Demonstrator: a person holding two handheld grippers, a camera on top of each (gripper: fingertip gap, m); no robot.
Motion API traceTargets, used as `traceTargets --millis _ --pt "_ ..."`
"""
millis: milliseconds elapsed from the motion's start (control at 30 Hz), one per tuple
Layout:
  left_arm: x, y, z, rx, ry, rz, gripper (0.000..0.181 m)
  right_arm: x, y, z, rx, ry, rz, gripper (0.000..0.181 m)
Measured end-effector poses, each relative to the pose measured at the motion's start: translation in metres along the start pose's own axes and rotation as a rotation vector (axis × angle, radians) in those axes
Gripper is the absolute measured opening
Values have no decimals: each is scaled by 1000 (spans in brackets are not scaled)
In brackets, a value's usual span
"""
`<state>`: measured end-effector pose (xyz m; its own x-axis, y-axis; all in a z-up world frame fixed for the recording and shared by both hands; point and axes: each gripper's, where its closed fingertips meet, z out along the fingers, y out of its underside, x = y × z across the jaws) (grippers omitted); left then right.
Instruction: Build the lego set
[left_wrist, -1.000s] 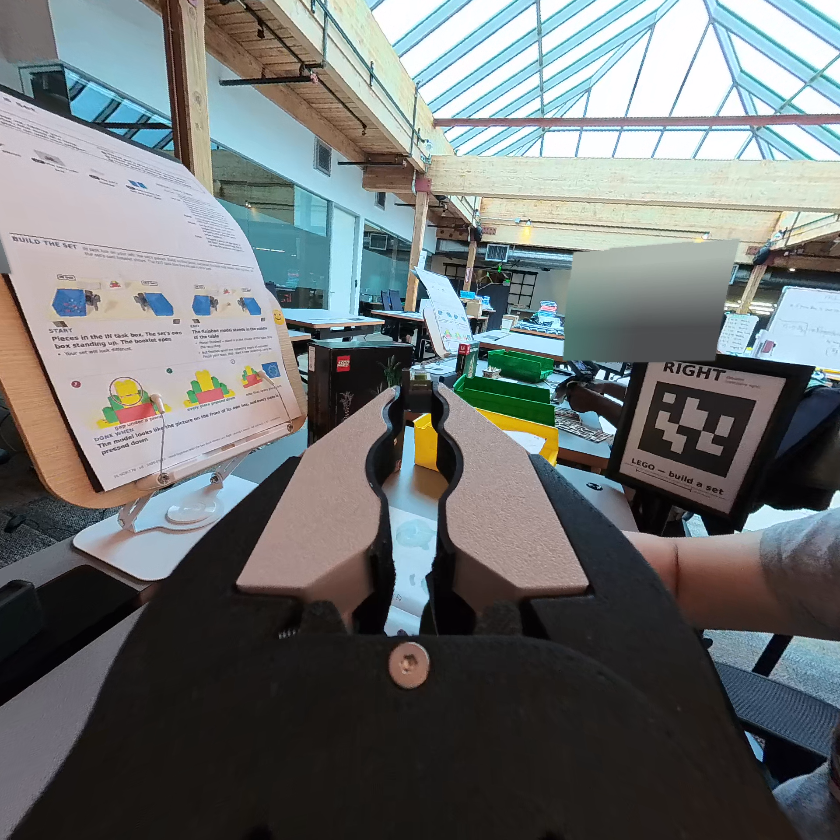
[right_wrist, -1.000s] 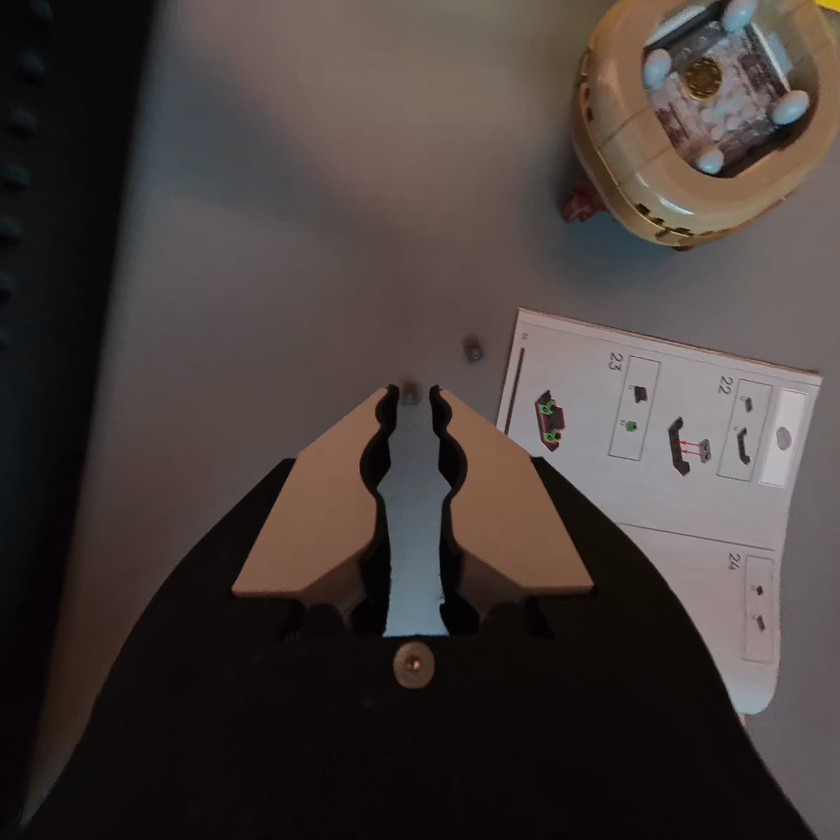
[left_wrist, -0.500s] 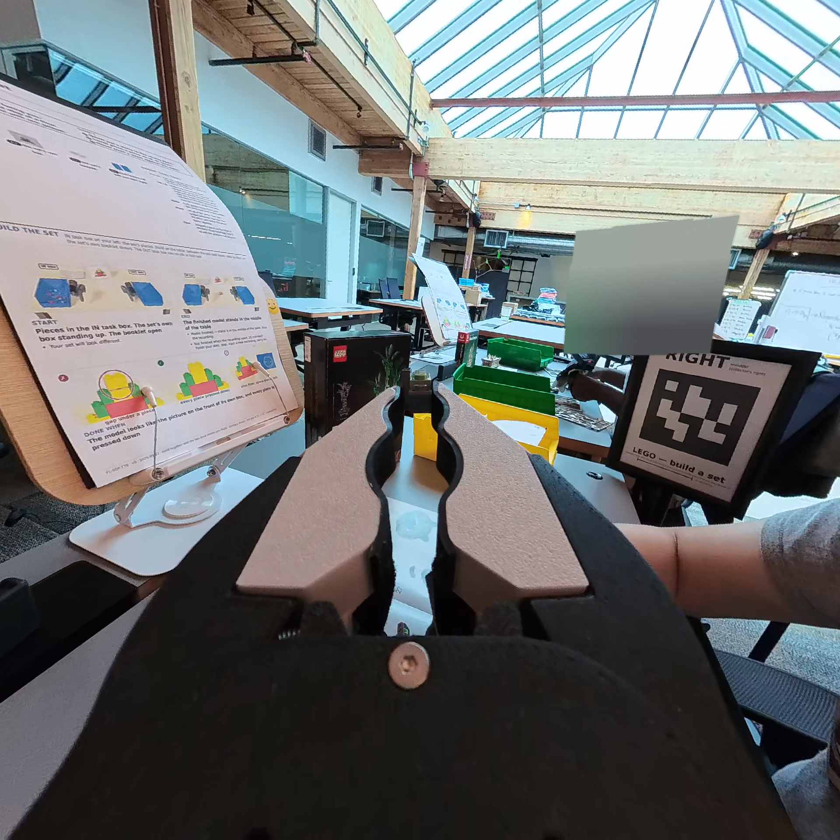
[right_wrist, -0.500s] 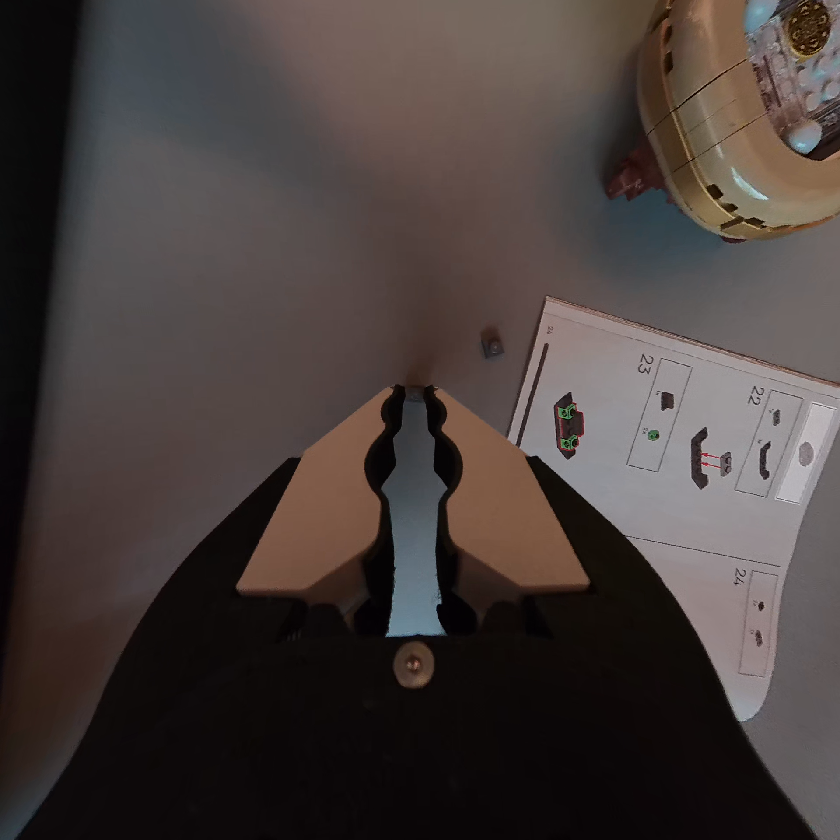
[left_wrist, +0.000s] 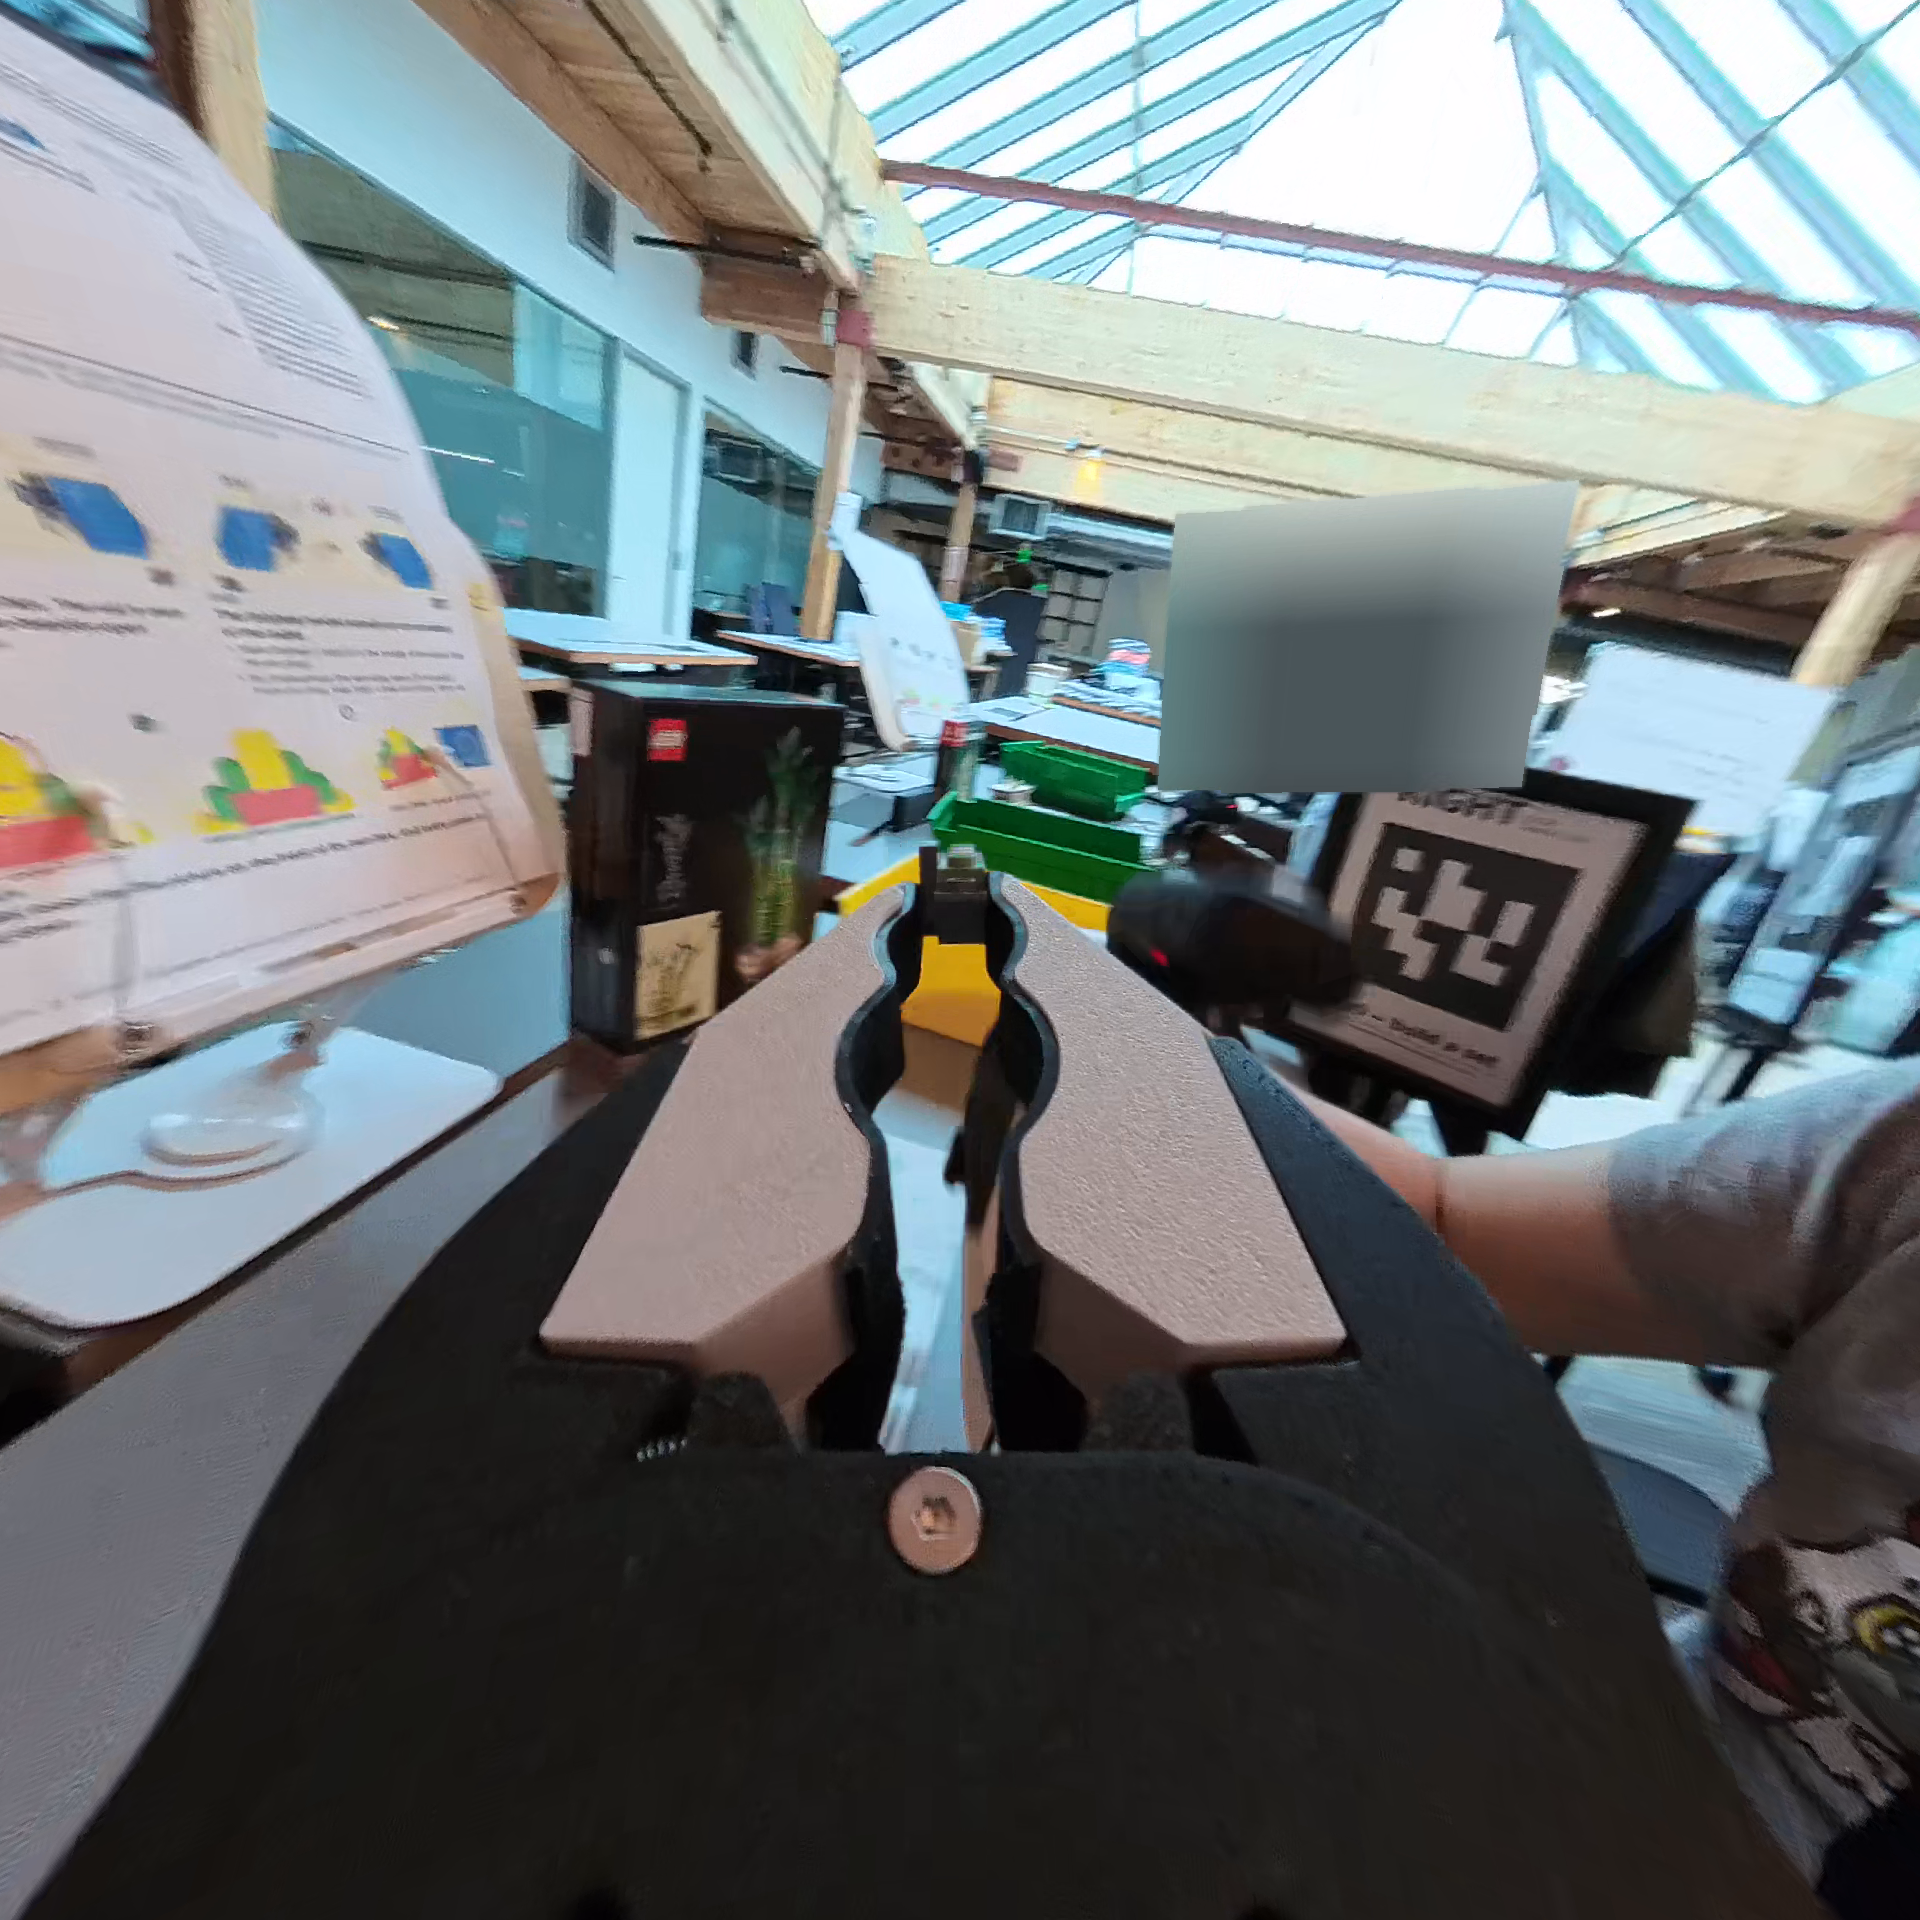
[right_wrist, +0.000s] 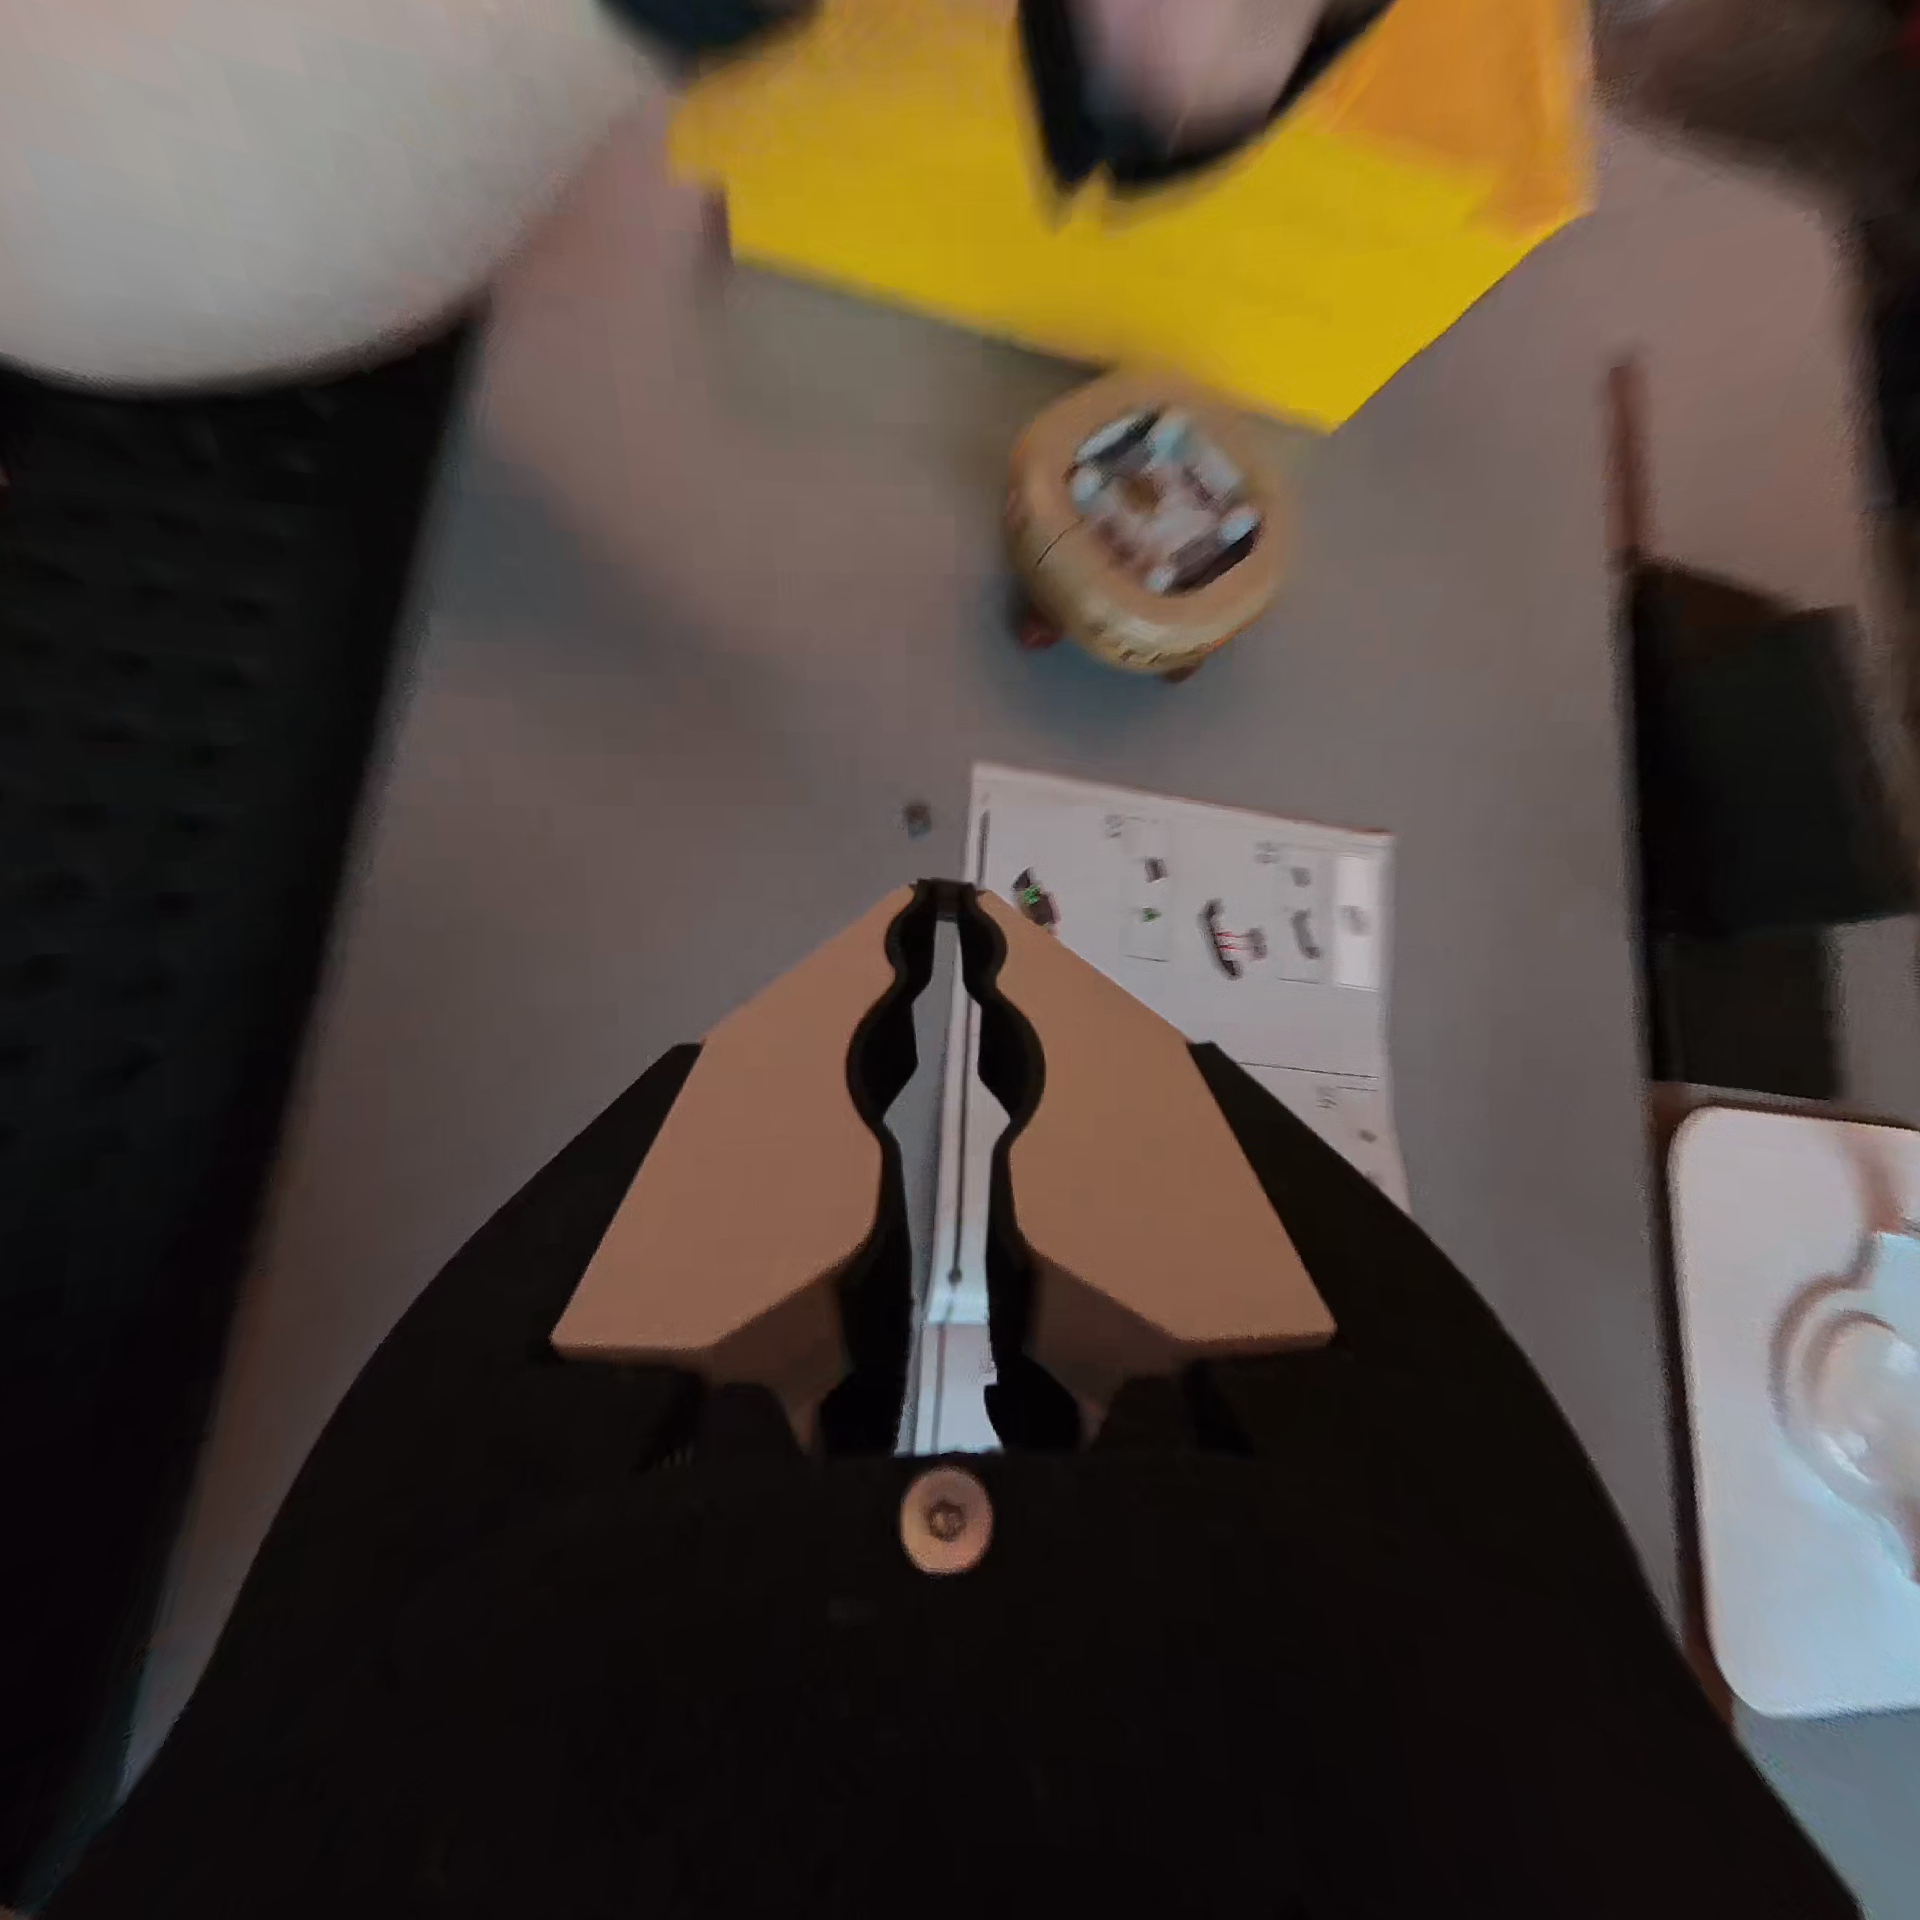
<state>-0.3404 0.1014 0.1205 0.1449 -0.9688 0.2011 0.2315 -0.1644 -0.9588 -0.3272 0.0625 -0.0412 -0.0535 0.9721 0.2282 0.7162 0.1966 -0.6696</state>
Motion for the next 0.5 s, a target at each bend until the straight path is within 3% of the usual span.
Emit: traceTargets --millis 100,200,300,500 --pt "10 21 18 -18 110 -5 9 10 -26 -69 201 98 49 2" --pt "13 43 36 -68 137 26 9 12 -31 -116 297 178 55 2" --pt "15 57 48 -89 159 21 9 14 -23 -134 292 225 49 3" --pt "37 71 58 -96 272 102 9 17 -18 -139 303 215 49 3"
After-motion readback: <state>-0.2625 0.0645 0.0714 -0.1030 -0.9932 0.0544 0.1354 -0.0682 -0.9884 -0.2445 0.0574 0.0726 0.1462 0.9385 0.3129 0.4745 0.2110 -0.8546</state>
